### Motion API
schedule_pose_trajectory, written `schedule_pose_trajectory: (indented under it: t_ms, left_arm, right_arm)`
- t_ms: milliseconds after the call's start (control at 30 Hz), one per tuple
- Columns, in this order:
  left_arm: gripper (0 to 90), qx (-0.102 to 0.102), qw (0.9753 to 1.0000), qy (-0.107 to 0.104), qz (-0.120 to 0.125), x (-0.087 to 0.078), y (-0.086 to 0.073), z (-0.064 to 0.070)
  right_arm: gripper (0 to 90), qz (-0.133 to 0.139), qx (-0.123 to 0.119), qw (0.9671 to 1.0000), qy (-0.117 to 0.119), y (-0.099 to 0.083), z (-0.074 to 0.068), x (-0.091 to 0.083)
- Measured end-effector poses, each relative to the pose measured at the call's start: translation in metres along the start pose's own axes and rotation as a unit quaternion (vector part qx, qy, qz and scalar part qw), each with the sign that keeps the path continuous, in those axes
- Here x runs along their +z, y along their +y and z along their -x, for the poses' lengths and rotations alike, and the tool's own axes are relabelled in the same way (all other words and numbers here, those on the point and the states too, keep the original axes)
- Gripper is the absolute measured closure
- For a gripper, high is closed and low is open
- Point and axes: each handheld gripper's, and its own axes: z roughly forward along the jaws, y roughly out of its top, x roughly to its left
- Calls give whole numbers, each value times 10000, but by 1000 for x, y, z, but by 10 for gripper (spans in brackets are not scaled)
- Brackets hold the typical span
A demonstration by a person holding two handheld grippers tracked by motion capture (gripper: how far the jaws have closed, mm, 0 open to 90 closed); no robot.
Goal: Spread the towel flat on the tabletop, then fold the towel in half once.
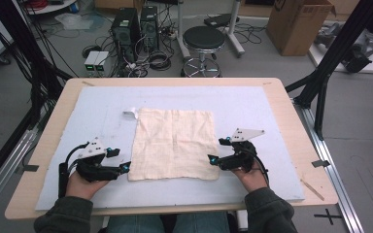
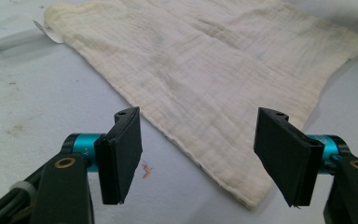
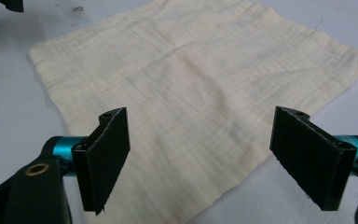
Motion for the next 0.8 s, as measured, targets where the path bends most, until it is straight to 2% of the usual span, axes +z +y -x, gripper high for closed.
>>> schedule_pose_trajectory:
  t_ms: [500, 800]
  left_arm:
    - [314, -32, 10000, 39, 5, 2, 1, -1]
    - [314, -50, 10000, -15, 25, 4, 8, -1]
  right_arm:
    - [195, -58, -72, 9999, 50, 0, -3, 2]
    - [194, -71, 8, 9998, 186, 0, -2, 4]
